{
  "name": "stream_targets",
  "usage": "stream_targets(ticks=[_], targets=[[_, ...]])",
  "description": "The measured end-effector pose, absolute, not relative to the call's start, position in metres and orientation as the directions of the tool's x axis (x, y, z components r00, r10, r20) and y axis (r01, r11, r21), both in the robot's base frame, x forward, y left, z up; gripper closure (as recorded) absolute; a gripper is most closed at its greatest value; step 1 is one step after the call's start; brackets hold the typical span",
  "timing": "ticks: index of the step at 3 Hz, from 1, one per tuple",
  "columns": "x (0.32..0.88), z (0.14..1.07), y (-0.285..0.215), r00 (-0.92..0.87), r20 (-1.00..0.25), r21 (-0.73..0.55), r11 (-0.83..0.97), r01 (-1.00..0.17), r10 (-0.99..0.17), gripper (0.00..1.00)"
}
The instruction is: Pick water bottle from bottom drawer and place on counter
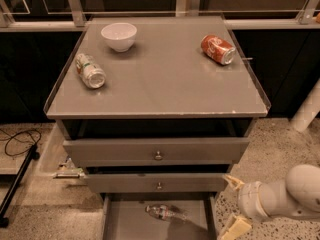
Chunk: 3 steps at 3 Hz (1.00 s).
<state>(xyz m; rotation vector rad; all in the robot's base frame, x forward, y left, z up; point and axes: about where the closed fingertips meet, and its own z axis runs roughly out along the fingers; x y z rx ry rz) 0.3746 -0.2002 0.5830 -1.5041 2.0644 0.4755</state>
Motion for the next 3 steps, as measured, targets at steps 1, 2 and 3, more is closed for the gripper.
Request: stream_targets(ticks=[1, 2, 3], targets=[[0.393, 0.514, -0.200, -0.250, -0.631, -0.032, 0.347, -0.937, -0.735, 0.00], [0.409, 0.457, -0.197, -0.264, -0.664, -0.020, 0.370, -0.929, -0.700, 0.00], [0.419, 0.400, -0.187, -0.283, -0.668, 0.017, 0.366, -0.931, -0.688, 0.00]])
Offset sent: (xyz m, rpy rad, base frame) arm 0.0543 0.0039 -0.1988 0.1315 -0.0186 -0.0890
